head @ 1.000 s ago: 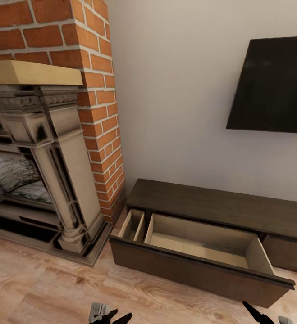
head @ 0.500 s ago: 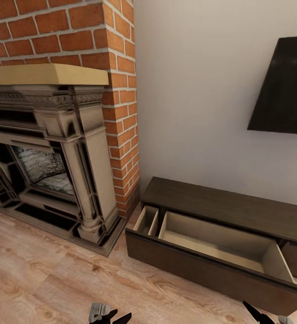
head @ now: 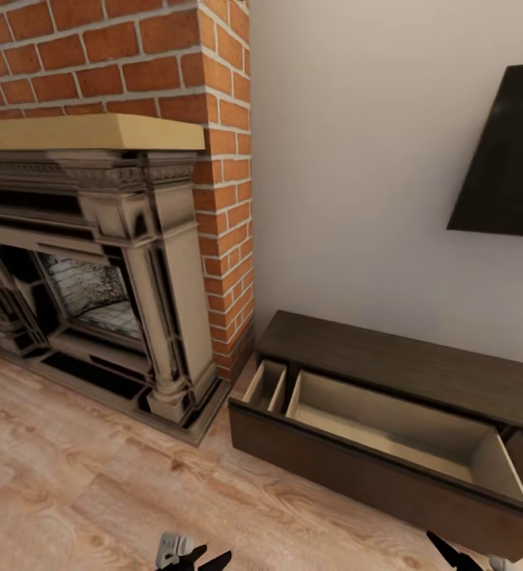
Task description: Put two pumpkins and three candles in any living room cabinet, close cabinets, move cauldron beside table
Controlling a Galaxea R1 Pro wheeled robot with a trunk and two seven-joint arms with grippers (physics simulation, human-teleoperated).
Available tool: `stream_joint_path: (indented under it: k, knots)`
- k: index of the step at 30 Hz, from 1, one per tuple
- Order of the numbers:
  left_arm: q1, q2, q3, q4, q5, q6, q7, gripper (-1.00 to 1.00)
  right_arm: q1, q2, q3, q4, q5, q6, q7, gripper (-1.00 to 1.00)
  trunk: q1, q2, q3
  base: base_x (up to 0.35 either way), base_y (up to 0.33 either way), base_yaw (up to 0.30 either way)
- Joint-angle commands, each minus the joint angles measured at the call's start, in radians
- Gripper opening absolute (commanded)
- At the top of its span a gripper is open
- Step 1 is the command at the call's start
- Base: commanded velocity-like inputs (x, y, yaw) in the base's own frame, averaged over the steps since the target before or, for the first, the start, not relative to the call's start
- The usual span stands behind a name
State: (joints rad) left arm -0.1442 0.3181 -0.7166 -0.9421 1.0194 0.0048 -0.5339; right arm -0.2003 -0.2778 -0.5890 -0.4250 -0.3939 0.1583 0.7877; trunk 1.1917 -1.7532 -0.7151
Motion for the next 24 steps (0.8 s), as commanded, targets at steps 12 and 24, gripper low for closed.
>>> stream_joint_path:
  k: [12,24]
  knots:
    - [-0.002,0.001,-0.004,-0.001,0.01,0.0,-0.001,1.0,0.0,0.003,0.002,0.001,-0.004,0.012,0.0,1.0,0.0,0.0,-0.001,-0.148,0.0,0.282]
    - [-0.001,0.002,0.001,-0.012,0.008,-0.002,0.045,1.0,-0.001,0.023,0.079,-0.003,-0.005,0.012,-0.114,1.0,0.0,0.0,-0.001,-0.037,0.0,0.29]
